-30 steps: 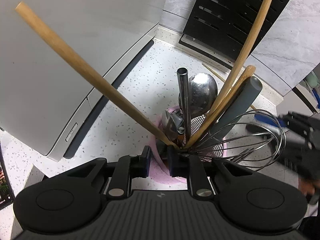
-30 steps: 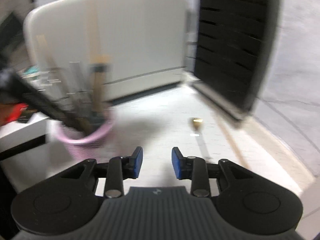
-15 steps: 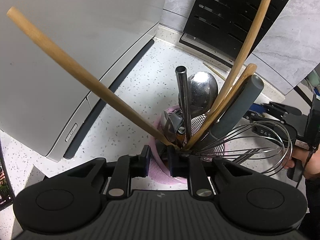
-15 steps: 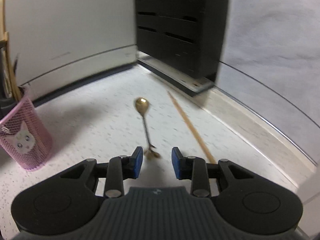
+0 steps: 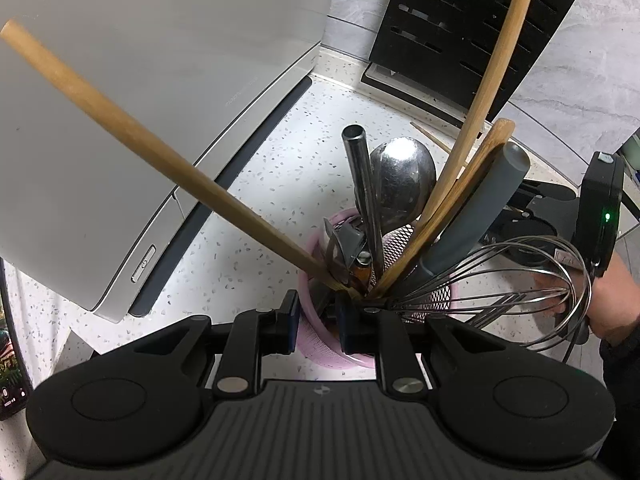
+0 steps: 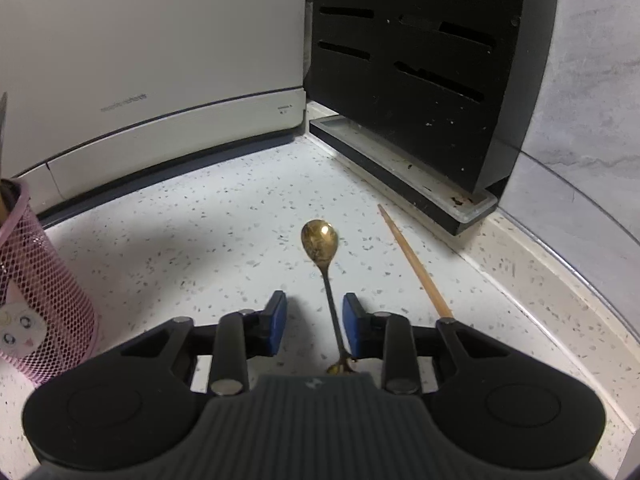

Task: Organize utensils
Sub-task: 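Grasp the gold spoon by its stem with the right gripper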

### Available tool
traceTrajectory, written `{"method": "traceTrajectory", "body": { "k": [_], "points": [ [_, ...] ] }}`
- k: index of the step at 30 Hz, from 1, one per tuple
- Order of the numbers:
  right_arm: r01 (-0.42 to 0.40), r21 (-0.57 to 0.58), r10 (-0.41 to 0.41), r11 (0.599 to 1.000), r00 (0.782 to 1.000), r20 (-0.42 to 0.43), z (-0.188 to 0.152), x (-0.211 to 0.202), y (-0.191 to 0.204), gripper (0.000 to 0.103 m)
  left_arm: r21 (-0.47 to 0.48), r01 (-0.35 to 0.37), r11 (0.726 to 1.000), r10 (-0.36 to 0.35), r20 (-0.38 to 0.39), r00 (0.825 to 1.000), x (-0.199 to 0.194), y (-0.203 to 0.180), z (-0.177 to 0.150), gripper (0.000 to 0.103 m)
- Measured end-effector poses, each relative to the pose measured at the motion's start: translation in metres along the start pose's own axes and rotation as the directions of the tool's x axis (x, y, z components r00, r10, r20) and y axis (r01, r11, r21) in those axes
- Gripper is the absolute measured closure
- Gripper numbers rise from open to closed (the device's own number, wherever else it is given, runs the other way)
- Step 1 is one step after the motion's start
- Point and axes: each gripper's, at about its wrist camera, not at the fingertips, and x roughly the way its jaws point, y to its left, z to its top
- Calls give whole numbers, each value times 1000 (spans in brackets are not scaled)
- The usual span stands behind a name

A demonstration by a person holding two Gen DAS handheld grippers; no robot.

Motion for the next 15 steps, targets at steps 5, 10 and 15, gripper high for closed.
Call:
{"method": "traceTrajectory", "body": {
  "k": [5, 10, 15],
  "points": [
    [15, 4, -15, 1000, 999, -47, -1, -8, -7, 100, -1, -5, 1000, 5, -1, 1000, 0, 0, 0, 82],
    [17, -39, -20, 999, 997, -73, -16, -26, -8, 102, 3, -14, 1000, 14, -1, 1000, 1, -2, 0, 82],
    [11, -66, -17, 998, 996, -92, -36, -51, -11, 102, 5, -11, 1000, 11, -1, 1000, 2, -2, 0, 82]
  ]
}}
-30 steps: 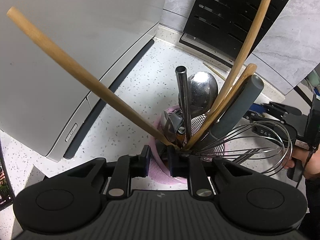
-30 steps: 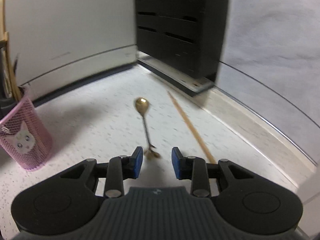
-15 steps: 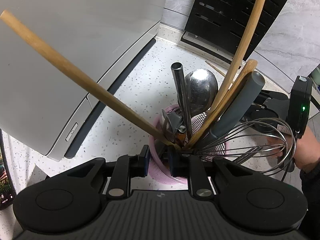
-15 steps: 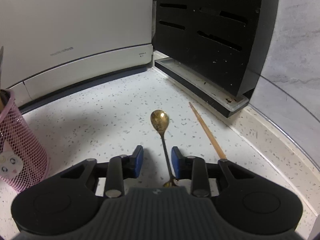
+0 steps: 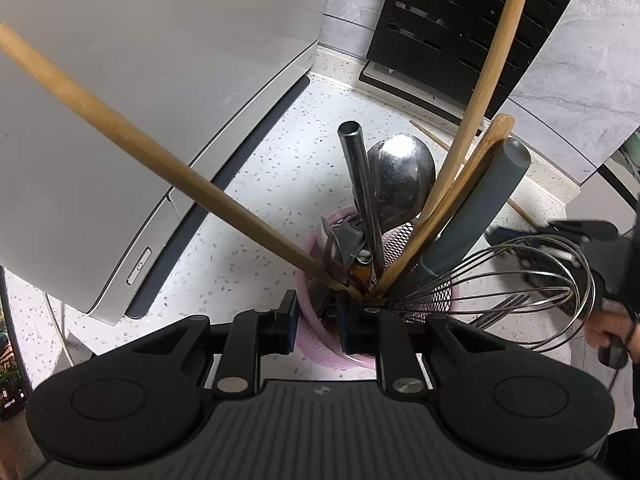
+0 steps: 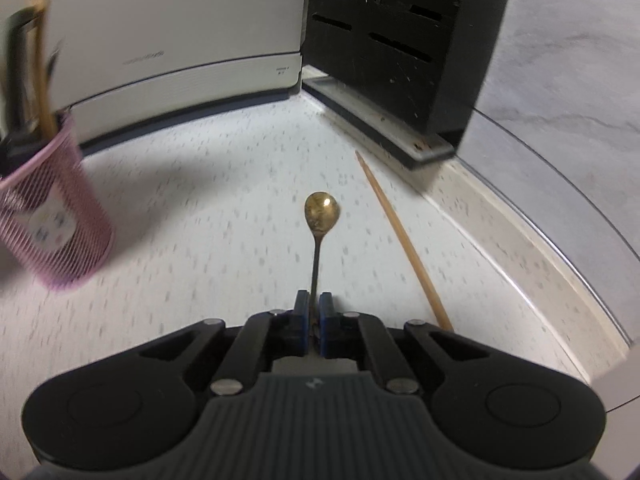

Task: Organize utensils
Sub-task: 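Grasp the gold spoon by its stem with the right gripper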

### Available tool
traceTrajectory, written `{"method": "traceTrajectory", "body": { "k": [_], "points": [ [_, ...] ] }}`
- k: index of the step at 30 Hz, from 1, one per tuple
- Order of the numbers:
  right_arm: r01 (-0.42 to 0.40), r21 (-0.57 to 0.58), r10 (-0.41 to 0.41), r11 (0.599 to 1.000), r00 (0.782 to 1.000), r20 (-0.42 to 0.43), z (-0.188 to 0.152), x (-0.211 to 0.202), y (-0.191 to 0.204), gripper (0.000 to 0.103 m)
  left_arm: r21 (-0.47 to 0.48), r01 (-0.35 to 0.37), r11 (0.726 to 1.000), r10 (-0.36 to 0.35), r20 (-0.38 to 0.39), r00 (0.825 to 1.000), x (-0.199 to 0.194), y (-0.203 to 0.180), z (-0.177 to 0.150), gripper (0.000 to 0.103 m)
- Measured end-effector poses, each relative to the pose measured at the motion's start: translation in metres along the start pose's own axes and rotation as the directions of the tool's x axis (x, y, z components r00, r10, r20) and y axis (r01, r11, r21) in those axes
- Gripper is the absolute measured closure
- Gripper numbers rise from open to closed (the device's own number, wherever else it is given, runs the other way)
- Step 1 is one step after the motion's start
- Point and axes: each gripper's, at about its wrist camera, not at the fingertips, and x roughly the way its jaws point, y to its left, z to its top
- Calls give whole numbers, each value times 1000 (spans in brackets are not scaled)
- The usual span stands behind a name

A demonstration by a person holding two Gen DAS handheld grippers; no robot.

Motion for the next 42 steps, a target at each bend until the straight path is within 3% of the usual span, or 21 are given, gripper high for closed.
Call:
{"method": "traceTrajectory", "body": {
  "k": [10, 19, 42],
  "points": [
    [-15, -50, 13, 999, 999, -30, -44, -43, -8, 102, 7, -3, 1000, 3, -1, 1000, 1, 0, -1, 81],
    [-10, -125, 2, 992, 998, -66, -63, -64, -8, 102, 8, 0, 1000, 0, -3, 1000, 0, 0, -1, 80],
    [111, 14, -110, 994, 991, -80, -84, -79, -69, 99, 13, 3, 1000, -3, -3, 1000, 1, 1, -1, 80]
  ]
}}
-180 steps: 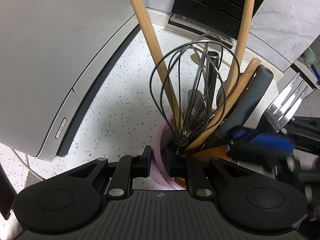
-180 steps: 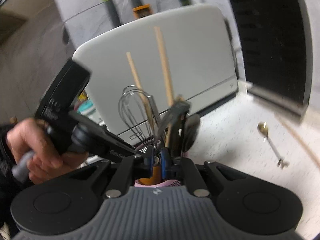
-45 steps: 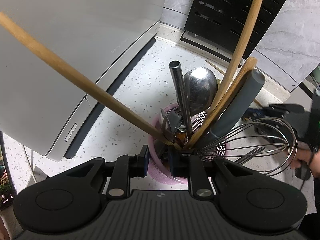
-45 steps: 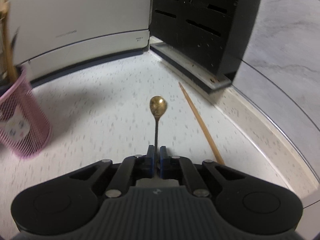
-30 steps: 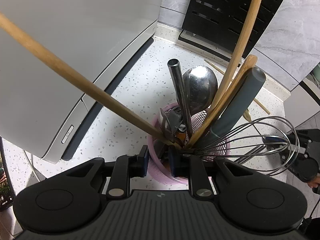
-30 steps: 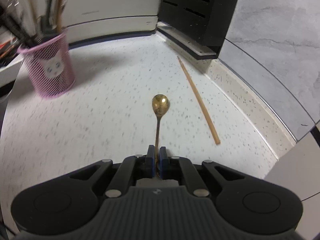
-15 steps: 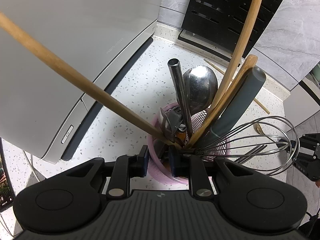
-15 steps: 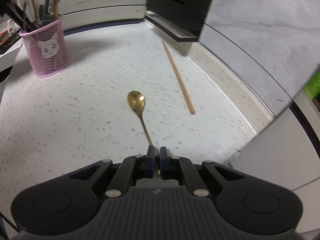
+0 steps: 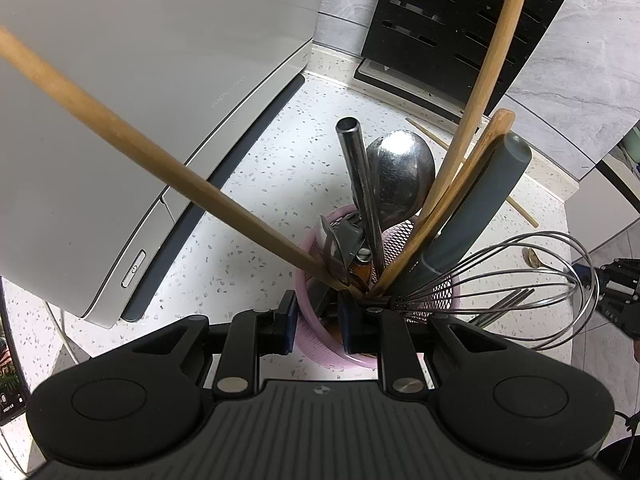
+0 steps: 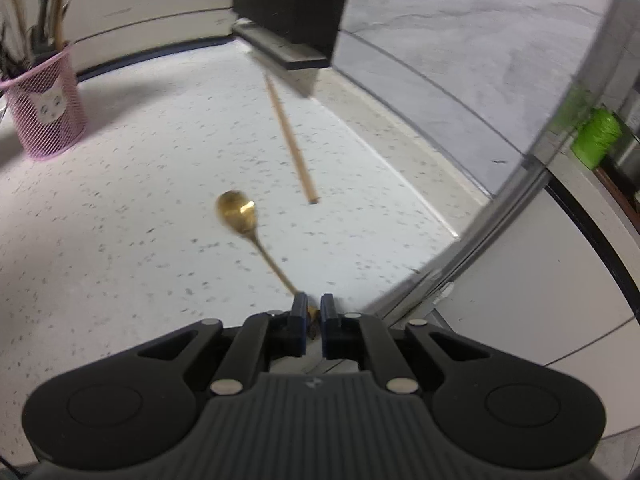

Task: Organize utensils
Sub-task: 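Grasp the gold spoon by its stem with the right gripper, then lift the gold spoon and carry it toward the pink cup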

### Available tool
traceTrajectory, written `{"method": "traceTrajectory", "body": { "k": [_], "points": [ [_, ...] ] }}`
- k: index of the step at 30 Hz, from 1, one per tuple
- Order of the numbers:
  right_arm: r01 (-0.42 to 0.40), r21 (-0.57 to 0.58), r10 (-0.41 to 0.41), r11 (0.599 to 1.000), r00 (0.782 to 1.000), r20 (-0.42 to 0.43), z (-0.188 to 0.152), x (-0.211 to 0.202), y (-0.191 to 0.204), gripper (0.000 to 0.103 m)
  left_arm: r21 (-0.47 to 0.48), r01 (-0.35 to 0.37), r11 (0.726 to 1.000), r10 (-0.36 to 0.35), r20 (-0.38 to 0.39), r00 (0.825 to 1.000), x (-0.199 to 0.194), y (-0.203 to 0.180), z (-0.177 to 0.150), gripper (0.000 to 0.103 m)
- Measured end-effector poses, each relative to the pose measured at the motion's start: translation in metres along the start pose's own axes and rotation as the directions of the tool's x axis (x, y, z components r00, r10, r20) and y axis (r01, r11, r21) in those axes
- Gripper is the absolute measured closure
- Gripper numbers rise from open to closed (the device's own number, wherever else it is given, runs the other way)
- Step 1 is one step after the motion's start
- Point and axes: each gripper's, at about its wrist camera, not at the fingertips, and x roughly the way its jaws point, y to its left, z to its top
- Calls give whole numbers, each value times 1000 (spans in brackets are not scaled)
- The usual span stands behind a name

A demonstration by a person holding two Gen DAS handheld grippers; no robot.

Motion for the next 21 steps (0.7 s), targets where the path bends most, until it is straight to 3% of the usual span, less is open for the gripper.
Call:
{"method": "traceTrajectory", "body": {
  "k": [2, 3, 4, 6, 9, 12, 14, 18, 21],
  "points": [
    [-16, 94, 12, 995, 999, 44, 0, -7, -12, 86, 0, 0, 1000, 0, 0, 1000, 0, 0, 0, 80],
    [-21, 161, 10, 987, 998, 66, 0, -11, -20, 72, 0, 0, 1000, 0, 0, 1000, 0, 0, 0, 80],
    [-31, 246, 7, 969, 995, 95, -1, -17, -30, 67, 0, 0, 1000, 0, 0, 1000, 0, 0, 0, 80],
    [-70, 413, 12, 908, 990, 141, -6, -23, -48, 67, 1, 0, 1000, 0, 0, 1000, 0, 0, 0, 79],
    [-128, 638, 16, 760, 984, 179, -26, -23, -72, 66, 0, 3, 1000, -3, 0, 1000, 0, 0, 0, 79],
    [-215, 767, 59, 605, 972, 226, -49, -14, -83, 65, 1, 5, 1000, -5, -1, 1000, 0, 0, 0, 79],
    [-255, 814, 109, 522, 966, 233, -63, -4, -82, 64, 4, 6, 1000, -6, -1, 1000, 0, 0, 0, 79],
    [-310, 847, 187, 432, 950, 252, -78, 12, -77, 64, 6, 8, 1000, -8, -3, 1000, 1, 0, 0, 79],
    [-327, 855, 215, 402, 942, 259, -81, 19, -76, 64, 5, 5, 1000, -5, -3, 1000, 1, -1, 0, 79]
  ]
}}
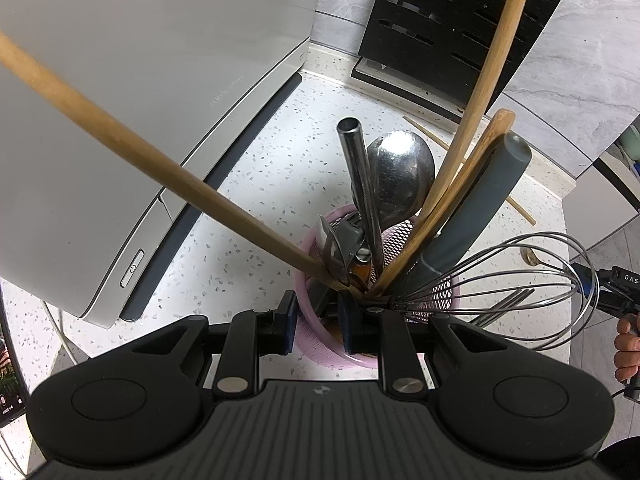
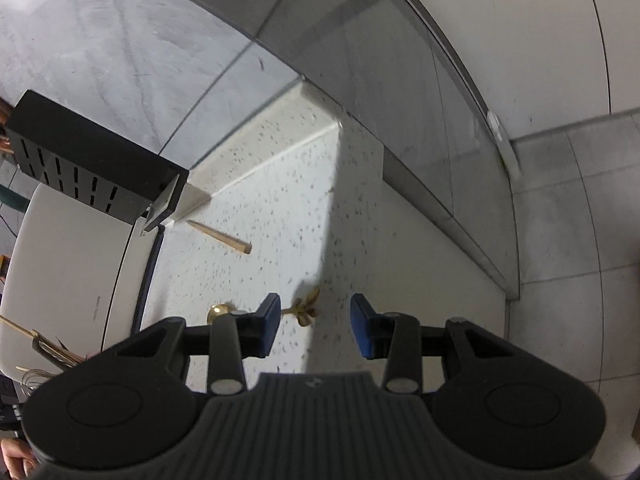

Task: Organize utensils
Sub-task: 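Lift the gold spoon and carry it toward the pink cup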

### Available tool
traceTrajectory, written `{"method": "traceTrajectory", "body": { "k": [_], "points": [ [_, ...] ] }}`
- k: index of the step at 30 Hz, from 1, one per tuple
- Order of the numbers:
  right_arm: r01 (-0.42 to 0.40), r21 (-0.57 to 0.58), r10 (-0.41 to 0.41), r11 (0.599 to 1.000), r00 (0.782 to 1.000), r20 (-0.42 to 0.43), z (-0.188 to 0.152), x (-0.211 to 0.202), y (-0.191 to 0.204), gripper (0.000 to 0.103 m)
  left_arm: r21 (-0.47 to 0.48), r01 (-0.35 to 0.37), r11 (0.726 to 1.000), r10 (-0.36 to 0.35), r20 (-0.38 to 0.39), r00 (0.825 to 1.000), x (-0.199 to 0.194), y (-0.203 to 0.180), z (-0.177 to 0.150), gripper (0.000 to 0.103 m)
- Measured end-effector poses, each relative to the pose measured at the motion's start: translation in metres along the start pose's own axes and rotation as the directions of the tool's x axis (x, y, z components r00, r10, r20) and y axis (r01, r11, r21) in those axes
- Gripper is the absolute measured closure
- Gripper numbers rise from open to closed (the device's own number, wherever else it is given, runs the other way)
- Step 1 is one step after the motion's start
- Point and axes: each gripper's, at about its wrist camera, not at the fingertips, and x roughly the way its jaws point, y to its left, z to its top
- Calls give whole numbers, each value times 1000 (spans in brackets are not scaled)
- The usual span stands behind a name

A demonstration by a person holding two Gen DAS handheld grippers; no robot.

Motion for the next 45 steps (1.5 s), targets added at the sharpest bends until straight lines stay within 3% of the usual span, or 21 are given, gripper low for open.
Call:
{"method": "traceTrajectory", "body": {
  "k": [3, 4, 10, 20, 27, 31, 37, 45],
  "points": [
    [-13, -4, 13, 1000, 1000, -4, -1, 4, 1, 69, -4, 4, 1000, -4, -1, 1000, 1, 1, 0, 79],
    [-10, -9, 10, 1000, 1000, -1, 0, 5, 2, 76, -5, 6, 1000, -6, -2, 1000, 1, 1, 0, 78],
    [2, -11, -2, 1000, 1000, 12, 2, 0, 1, 99, -4, 6, 1000, -6, -4, 1000, 1, 1, 0, 78],
    [-25, -8, 25, 1000, 999, 31, 8, -11, 1, 103, -3, 7, 1000, -7, -5, 1000, 2, 1, 0, 78],
    [-26, -196, 50, 980, 992, 115, 11, -30, 41, 103, -3, 6, 1000, -6, -5, 1000, 2, 1, -1, 78],
    [27, -389, 39, 921, 986, 161, 5, -38, 80, 103, -6, 9, 1000, -9, -7, 1000, 2, 2, 0, 78],
    [122, -625, -10, 771, 984, 180, -12, -37, 133, 103, -6, 10, 1000, -10, -11, 1000, 3, 2, 0, 77],
    [123, -750, -1, 650, 987, 161, -28, -45, 187, 103, -8, 15, 1000, -15, -12, 1000, 3, 3, 0, 77]
  ]
}}
